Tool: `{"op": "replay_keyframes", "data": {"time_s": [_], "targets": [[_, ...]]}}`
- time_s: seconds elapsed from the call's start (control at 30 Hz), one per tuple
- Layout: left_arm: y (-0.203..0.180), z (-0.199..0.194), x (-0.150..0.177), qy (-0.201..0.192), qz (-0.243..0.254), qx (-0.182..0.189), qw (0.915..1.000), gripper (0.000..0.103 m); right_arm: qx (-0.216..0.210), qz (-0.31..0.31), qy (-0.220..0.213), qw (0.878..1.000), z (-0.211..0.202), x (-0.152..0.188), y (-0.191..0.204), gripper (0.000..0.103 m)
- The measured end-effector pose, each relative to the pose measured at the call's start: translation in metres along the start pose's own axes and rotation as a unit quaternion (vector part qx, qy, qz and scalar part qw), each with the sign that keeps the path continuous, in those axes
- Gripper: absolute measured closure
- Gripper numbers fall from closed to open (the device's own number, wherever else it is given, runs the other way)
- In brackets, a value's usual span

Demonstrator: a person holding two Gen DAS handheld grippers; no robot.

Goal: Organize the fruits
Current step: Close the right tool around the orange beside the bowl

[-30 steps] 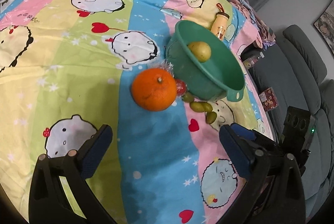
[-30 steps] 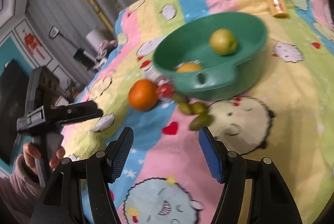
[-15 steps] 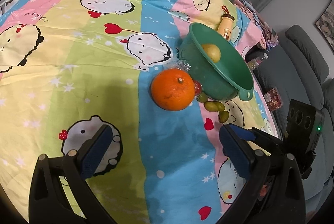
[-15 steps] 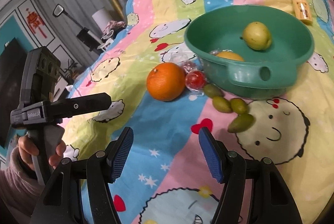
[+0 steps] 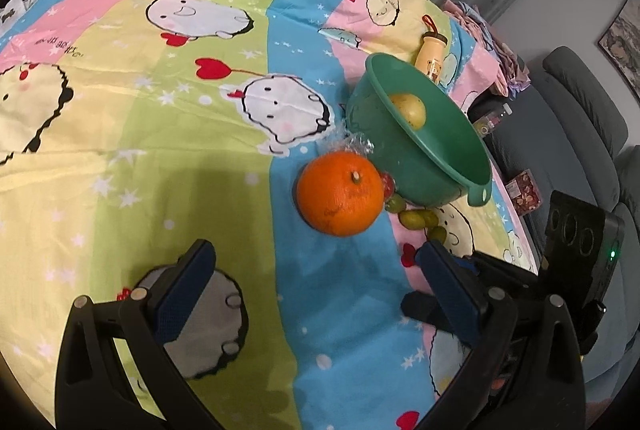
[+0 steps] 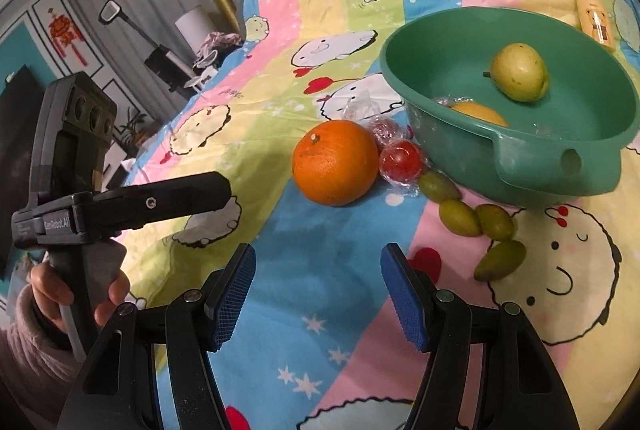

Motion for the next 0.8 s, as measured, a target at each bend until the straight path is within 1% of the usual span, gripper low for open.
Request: {"op": "replay_keyframes", "data": {"time_s": [0.17,0.33,0.43,0.53,0.63,0.8], "targets": [[-0.002,0.009,-0.008,-0.002,0.003,0.012,0.9999,0.001,0.004,0.002,0.000,1.000,0.008,-0.003,0.002,0.036],[-0.010,0.020,-0.018,0.002,0.008,0.035,0.9993,0.001,0.016,0.002,-0.004,1.000,0.015,-0.012,0.002,0.036],[-0.011,0.028,-0.021,0.011,0.006,0.047,0.9988,0.001,0.021,0.006,-0.005,1.000,0.020,-0.017,0.002,0.036],[-0.010,0.035,-0.024,0.014,0.002,0.047,0.9988,0.001,0.020,0.007,-0.007,1.000,0.025,-0.020,0.003,0.036],[-0.009,0.039,-0.026,0.014,-0.006,0.060,0.9981,0.002,0.025,0.010,-0.007,1.000,0.031,-0.023,0.002,0.036],[-0.011,0.046,-0.032,0.023,-0.004,0.074,0.9970,0.005,0.034,0.017,-0.013,0.999,0.037,-0.028,-0.002,0.036]]}}
Point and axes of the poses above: each gripper's, at about its wrist camera, not at the fingertips, and z roughly the way its jaws point, y to its left, x to its underside, the point moved 8 cm from there along z, roughly the way its jaws point, and after that the axes turned 3 degrees about -x, right-handed, at the moved point
